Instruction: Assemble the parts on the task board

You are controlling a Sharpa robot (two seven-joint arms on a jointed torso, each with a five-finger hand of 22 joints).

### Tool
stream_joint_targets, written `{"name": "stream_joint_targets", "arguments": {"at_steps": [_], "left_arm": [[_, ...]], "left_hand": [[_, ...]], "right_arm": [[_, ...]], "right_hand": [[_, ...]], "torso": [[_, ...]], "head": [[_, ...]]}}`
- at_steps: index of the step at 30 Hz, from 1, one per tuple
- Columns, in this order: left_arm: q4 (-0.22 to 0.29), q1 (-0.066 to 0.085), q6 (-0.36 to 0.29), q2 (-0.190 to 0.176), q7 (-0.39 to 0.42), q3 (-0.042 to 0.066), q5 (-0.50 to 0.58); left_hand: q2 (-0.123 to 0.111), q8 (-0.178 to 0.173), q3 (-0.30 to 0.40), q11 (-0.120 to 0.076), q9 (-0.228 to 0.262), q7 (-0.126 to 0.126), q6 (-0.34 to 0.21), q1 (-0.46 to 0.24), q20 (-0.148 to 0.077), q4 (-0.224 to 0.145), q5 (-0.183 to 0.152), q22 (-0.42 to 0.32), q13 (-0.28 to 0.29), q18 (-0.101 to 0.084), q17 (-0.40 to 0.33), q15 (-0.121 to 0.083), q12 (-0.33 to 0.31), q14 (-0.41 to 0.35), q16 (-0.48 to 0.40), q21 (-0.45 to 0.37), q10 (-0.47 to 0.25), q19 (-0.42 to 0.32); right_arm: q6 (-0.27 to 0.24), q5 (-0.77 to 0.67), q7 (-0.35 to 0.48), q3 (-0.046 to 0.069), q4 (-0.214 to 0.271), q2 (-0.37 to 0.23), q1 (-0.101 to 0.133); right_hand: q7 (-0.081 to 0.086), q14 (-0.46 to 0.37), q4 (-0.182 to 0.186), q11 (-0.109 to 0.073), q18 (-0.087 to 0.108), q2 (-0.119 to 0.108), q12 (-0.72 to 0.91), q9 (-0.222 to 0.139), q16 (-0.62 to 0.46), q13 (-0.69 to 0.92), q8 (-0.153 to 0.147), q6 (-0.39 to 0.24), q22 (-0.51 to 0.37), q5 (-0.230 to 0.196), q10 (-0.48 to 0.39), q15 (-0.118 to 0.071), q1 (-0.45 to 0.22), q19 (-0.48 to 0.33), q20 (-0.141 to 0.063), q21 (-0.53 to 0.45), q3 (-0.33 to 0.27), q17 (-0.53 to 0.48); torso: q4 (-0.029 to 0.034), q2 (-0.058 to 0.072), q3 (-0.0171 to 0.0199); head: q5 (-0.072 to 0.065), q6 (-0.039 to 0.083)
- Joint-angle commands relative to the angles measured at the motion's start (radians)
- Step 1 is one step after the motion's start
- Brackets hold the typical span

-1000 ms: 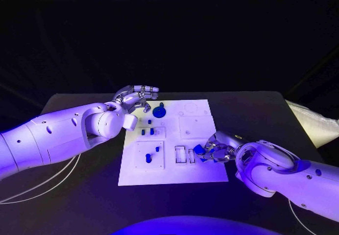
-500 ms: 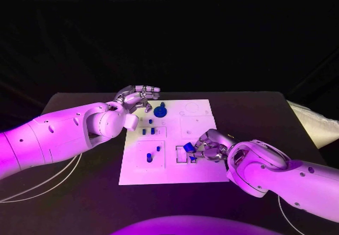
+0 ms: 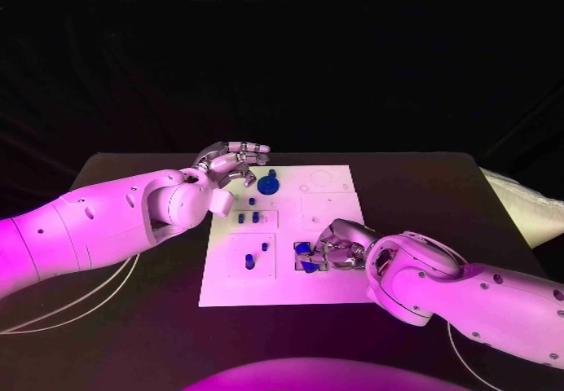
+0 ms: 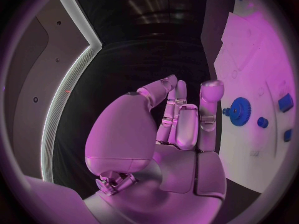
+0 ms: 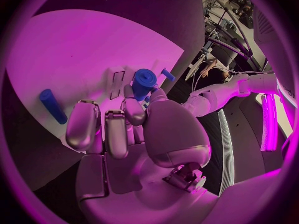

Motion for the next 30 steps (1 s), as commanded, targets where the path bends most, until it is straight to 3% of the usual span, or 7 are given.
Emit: {"name": "stream_joint_targets", "arguments": {"at_steps": [1,5,10,14,25,28,30], "left_arm": [[0.000,0.000,0.021,0.003,0.004,0.001,0.004],[-0.001,0.000,0.022,0.004,0.004,0.001,0.004],[-0.001,0.000,0.023,0.004,0.003,0.001,0.004],[-0.002,0.000,0.025,0.005,0.001,0.001,0.004],[-0.002,-0.001,0.033,0.005,-0.003,0.001,0.004],[-0.002,-0.001,0.033,0.005,-0.003,0.001,0.004],[-0.002,-0.001,0.033,0.004,-0.004,0.001,0.004]], "left_hand": [[0.005,0.007,0.003,-0.002,-0.001,0.002,-0.007,-0.002,0.001,0.004,-0.001,-0.001,-0.002,-0.001,0.001,0.000,-0.007,-0.002,0.001,-0.003,-0.001,-0.006],[0.005,0.007,0.003,-0.002,-0.001,0.002,-0.007,-0.002,0.001,0.004,-0.001,-0.001,-0.002,-0.001,0.001,0.000,-0.007,-0.002,0.001,-0.003,-0.001,-0.006],[0.005,0.007,0.003,-0.002,-0.001,0.002,-0.007,-0.002,0.001,0.004,-0.001,-0.001,-0.002,-0.001,0.001,0.000,-0.007,-0.002,0.001,-0.003,-0.001,-0.006],[0.005,0.007,0.003,-0.002,-0.001,0.002,-0.007,-0.002,0.001,0.004,-0.001,-0.001,-0.002,-0.001,0.001,0.000,-0.007,-0.002,0.001,-0.004,-0.001,-0.006],[0.005,0.007,0.003,-0.002,-0.002,0.002,-0.008,-0.002,0.001,0.004,-0.001,-0.002,-0.002,-0.001,0.000,0.001,-0.007,-0.002,0.001,-0.005,-0.002,-0.007],[0.005,0.007,0.003,-0.002,-0.002,0.002,-0.008,-0.002,0.001,0.004,-0.001,-0.002,-0.002,-0.001,0.000,0.001,-0.007,-0.002,0.001,-0.005,-0.002,-0.007],[0.005,0.007,0.003,-0.002,-0.002,0.002,-0.008,-0.002,0.001,0.004,-0.001,-0.002,-0.002,-0.001,0.000,0.001,-0.007,-0.002,0.001,-0.005,-0.002,-0.007]], "right_arm": [[0.027,-0.016,-0.024,0.000,-0.005,0.007,0.000],[0.028,-0.031,-0.039,0.000,-0.011,0.010,0.000],[0.018,-0.065,-0.052,0.000,-0.013,0.009,0.000],[0.012,-0.084,-0.057,0.000,-0.011,0.009,0.000],[0.012,-0.100,-0.048,0.001,0.005,0.003,0.000],[0.025,-0.105,-0.048,0.001,0.007,0.002,0.000],[0.033,-0.109,-0.049,0.001,0.006,0.003,-0.001]], "right_hand": [[-0.016,0.061,0.000,-0.006,-0.018,-0.006,-0.007,0.017,0.003,-0.004,0.002,0.015,0.002,-0.009,-0.004,-0.007,-0.025,0.002,-0.008,0.002,-0.013,0.000],[-0.018,0.061,-0.001,-0.007,-0.018,-0.003,-0.019,0.035,0.002,-0.012,0.004,0.012,0.001,-0.046,-0.004,-0.009,-0.055,0.002,-0.010,0.001,-0.039,-0.001],[-0.018,0.060,0.001,-0.007,-0.017,-0.007,-0.044,0.062,-0.002,-0.031,0.004,0.007,-0.004,-0.153,-0.009,-0.009,-0.117,0.000,-0.010,-0.003,-0.092,-0.008],[-0.018,0.059,0.001,-0.007,-0.017,-0.010,-0.055,0.076,-0.005,-0.040,0.003,0.003,-0.007,-0.181,-0.012,-0.008,-0.144,-0.002,-0.010,-0.006,-0.119,-0.012],[-0.019,0.059,-0.009,-0.007,-0.017,-0.013,-0.059,0.094,-0.005,-0.041,0.003,0.001,-0.005,-0.170,-0.009,-0.009,-0.122,0.000,-0.009,-0.006,-0.128,-0.010],[-0.020,0.060,-0.067,-0.009,-0.018,-0.011,-0.058,0.106,-0.003,-0.038,0.002,-0.002,-0.001,-0.114,-0.006,-0.011,-0.021,0.001,-0.010,-0.005,-0.101,-0.006],[-0.020,0.061,-0.092,-0.009,-0.019,-0.008,-0.056,0.113,-0.001,-0.035,0.002,-0.001,0.006,-0.125,-0.004,-0.011,0.020,0.004,-0.011,-0.001,-0.088,0.000]], "torso": [[-0.0012,0.000,0.0009],[-0.0007,0.000,0.0012],[-0.0023,0.000,0.0021],[-0.0021,0.000,0.0024],[-0.0019,0.000,0.0024],[-0.0024,0.000,0.0020],[-0.0022,0.000,0.0018]], "head": [[0.002,-0.001],[0.003,-0.001],[0.004,-0.002],[0.005,-0.002],[0.009,-0.004],[0.009,-0.006],[0.008,-0.006]]}}
